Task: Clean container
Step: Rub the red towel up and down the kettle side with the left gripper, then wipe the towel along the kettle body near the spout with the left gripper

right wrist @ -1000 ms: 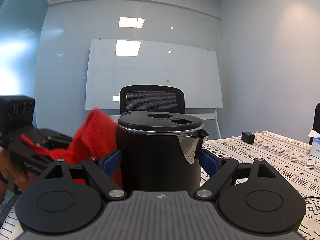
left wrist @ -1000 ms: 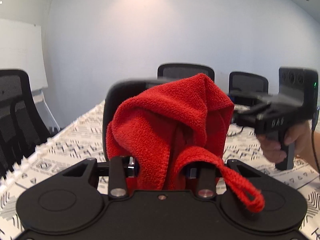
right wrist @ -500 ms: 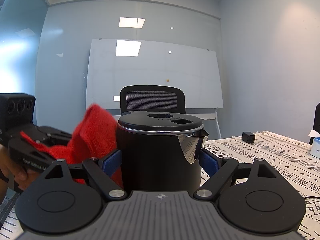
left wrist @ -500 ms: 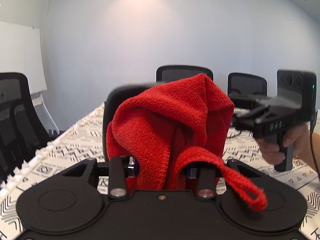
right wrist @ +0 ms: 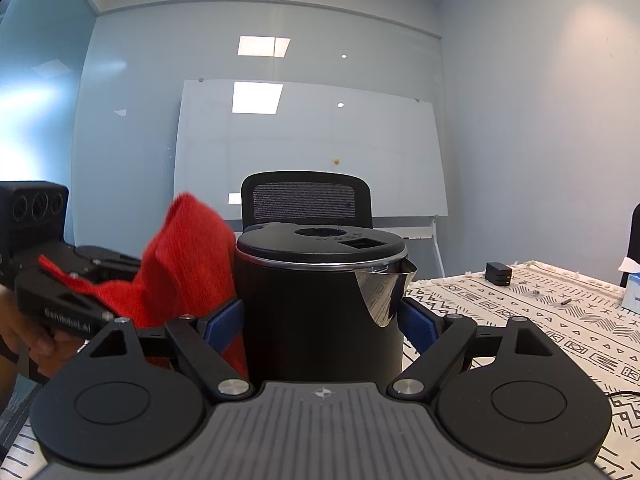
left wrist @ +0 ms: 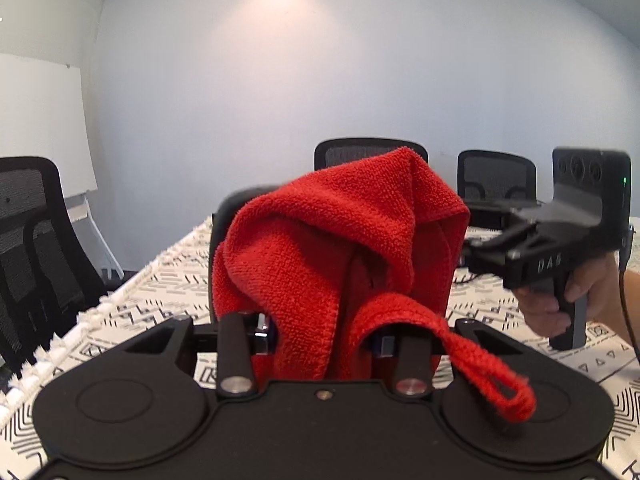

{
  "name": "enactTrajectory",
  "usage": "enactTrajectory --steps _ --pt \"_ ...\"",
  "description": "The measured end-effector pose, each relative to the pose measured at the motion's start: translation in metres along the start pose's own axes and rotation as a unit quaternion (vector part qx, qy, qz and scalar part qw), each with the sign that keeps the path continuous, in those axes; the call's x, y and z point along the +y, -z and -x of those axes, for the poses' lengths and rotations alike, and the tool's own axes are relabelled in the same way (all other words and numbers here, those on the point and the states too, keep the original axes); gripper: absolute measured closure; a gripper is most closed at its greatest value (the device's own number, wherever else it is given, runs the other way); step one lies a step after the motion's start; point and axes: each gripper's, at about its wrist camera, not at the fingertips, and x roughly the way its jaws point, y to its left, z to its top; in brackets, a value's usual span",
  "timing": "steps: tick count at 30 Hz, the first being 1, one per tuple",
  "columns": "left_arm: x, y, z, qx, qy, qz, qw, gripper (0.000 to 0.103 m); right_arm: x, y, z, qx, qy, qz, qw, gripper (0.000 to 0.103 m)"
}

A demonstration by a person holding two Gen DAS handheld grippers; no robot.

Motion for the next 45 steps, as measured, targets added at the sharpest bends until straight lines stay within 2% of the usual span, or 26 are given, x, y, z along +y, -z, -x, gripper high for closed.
enactTrajectory --steps 7,13,17,22,30,37,40,42,44,45 --pt "-0.003 0.014 -0.010 0.026 0.001 0.003 0.9997 0.060 -0.001 0.001 -0.002 -0.002 0.000 0.000 1.000 0.021" --pt "0.003 -0.009 0.003 -0.009 0.004 -0.005 0.9999 0.060 0.003 0.002 -0.001 -0.003 -0.002 -0.002 1.000 0.021" --pt "0.005 -0.004 -0.002 -0.003 0.006 -0.001 1.0000 0.059 0.006 0.001 0.001 -0.001 -0.005 -0.003 1.000 0.026" --pt "0.006 0.020 -0.014 0.048 0.012 0.004 0.9988 0.059 0.009 -0.001 0.002 -0.001 -0.009 -0.001 1.000 0.027" --pt "0.013 -0.008 0.003 0.002 0.019 0.002 0.9998 0.060 0.013 -0.001 0.002 -0.007 -0.008 0.005 1.000 0.026" --pt "0.035 0.007 -0.012 0.034 0.026 0.024 0.9988 0.060 0.012 0.000 0.002 -0.011 -0.006 0.001 1.000 0.026" --pt "0.050 0.004 -0.014 0.033 0.015 0.039 0.9986 0.060 0.008 -0.003 0.006 -0.005 -0.021 -0.010 1.000 0.041" --pt "0.055 0.002 -0.016 0.031 -0.004 0.037 0.9988 0.060 0.005 -0.006 0.010 0.002 -0.038 -0.002 0.999 0.063" --pt "0.061 -0.001 -0.018 0.030 -0.024 0.036 0.9986 0.060 0.002 -0.007 0.014 0.005 -0.050 0.009 0.999 0.073" --pt "0.063 -0.001 -0.018 0.028 -0.029 0.037 0.9985 0.060 0.002 -0.008 0.016 0.001 -0.047 0.011 0.999 0.074"
